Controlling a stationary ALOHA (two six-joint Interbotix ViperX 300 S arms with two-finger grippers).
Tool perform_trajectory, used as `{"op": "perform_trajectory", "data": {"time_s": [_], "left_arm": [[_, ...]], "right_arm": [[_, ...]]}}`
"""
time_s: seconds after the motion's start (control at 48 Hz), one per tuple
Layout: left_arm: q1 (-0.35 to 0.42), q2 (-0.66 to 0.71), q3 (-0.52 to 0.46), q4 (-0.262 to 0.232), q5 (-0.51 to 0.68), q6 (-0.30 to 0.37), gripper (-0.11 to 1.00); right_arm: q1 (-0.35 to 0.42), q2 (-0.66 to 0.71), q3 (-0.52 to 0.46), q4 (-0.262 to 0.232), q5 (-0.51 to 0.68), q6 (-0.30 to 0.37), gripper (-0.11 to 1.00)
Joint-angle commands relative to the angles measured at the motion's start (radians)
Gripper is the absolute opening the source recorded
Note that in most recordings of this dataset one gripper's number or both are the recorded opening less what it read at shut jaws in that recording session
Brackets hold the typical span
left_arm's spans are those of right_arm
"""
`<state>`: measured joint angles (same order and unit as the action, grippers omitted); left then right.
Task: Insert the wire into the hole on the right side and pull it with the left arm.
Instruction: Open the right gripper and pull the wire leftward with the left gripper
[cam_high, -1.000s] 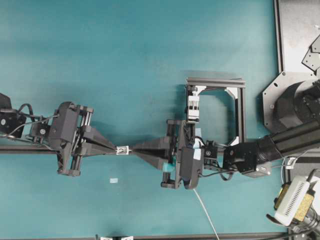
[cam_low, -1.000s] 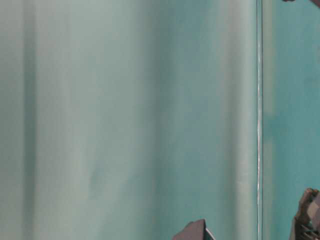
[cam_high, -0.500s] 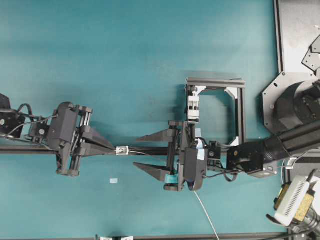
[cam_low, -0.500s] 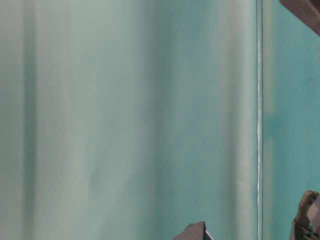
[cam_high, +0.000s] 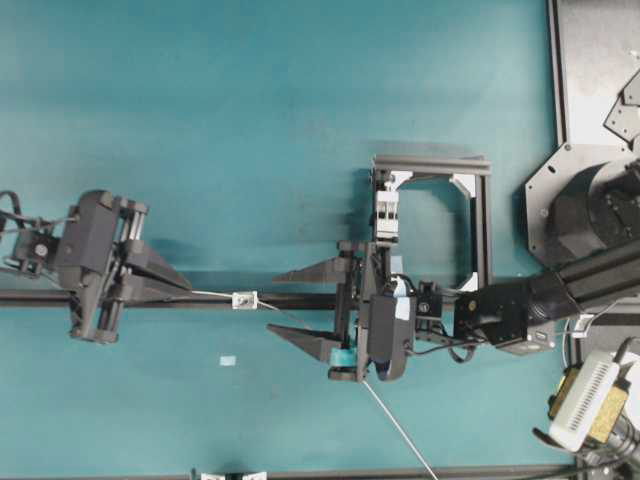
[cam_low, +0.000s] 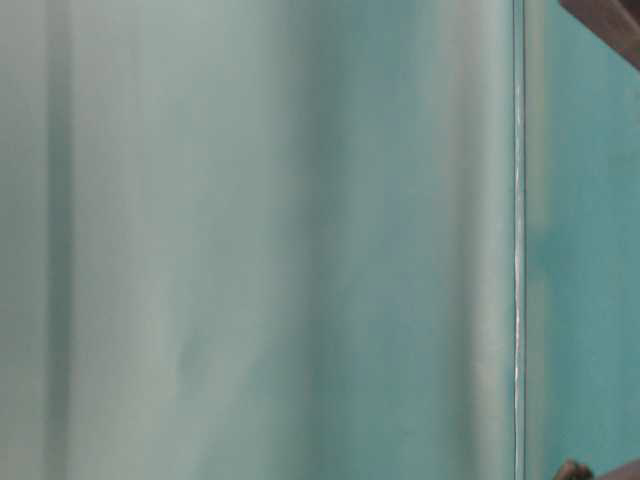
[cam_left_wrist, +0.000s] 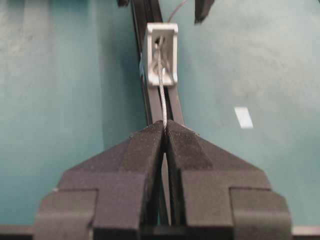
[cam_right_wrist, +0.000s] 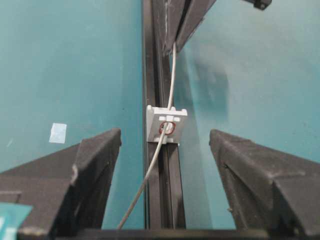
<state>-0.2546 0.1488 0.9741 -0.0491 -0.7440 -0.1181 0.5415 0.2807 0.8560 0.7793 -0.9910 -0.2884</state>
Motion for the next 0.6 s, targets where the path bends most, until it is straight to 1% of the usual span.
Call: {"op": "perform_trajectory", "data": {"time_s": [0.0,0.25,0.583], "left_arm": [[-0.002,-0.051,0.011,0.005,0.011,0.0,-0.1],[-0.005,-0.135,0.084,0.005,0.069,-0.002,-0.1],[-0.023,-0.267,0.196,0.005,0.077,-0.003,-0.1]], "right_arm": [[0.002,-0.031,-0.003,-0.003,-0.005,0.0,0.8],[0.002,-0.029,-0.003,-0.003,-0.005,0.0,0.8],[0.002,-0.029,-0.005,-0.003,-0.005,0.0,0.8]]}}
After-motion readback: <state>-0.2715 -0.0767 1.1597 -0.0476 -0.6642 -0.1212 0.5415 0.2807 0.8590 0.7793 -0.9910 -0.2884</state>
